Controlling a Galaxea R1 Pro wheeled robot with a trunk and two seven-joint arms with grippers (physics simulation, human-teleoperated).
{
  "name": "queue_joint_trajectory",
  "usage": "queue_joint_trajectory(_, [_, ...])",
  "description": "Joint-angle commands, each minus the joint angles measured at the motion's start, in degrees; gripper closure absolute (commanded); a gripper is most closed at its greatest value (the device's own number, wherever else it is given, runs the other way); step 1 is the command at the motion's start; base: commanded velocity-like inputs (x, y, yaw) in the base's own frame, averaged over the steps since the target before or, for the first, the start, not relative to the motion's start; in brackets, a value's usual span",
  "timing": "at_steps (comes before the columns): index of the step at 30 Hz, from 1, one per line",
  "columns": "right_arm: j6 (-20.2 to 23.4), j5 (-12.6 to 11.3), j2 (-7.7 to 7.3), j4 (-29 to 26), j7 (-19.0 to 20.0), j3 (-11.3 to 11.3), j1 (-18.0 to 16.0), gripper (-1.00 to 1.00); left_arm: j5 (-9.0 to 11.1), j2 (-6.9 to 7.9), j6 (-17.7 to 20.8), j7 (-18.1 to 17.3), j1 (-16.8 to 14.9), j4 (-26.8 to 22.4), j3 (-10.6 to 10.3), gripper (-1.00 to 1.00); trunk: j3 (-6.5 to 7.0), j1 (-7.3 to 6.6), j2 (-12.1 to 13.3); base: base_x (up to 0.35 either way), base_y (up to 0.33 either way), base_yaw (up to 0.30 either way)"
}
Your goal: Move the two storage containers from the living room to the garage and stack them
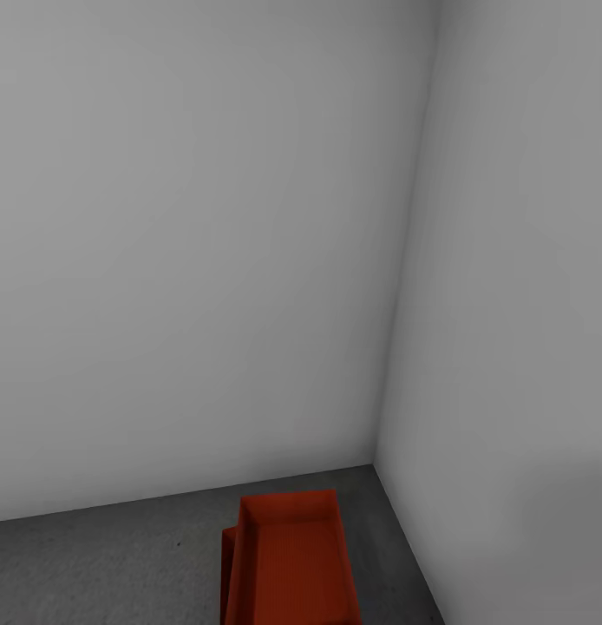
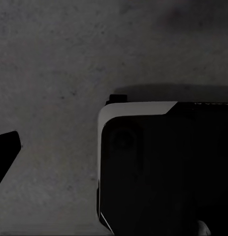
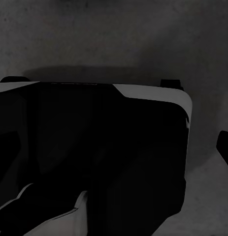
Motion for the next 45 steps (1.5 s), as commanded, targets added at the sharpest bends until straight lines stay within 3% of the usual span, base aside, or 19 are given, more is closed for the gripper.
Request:
queue_joint_trajectory(1, [0.37,0.14,-0.01,-0.12,0.22,-0.33,0.02,-1.0,0.56,0.12,0.09,0.21,0.12,-0.04,-0.51,-1.0,-0.02,0.02,-0.04,0.0,0.0,0.0])
queue_joint_trajectory(11, [0.37,0.16,-0.01,-0.12,0.22,-0.33,0.02,-1.0,0.54,1.19,-0.14,0.22,1.72,-0.06,-0.45,-1.0,-0.02,0.02,-0.04,0.0,0.0,0.0])
queue_joint_trajectory(45, [0.37,0.14,-0.01,-0.12,0.22,-0.34,0.02,-1.0,0.71,1.23,-0.62,0.87,1.86,-0.06,-0.33,-1.0,-0.02,0.02,-0.04,0.0,0.0,0.0])
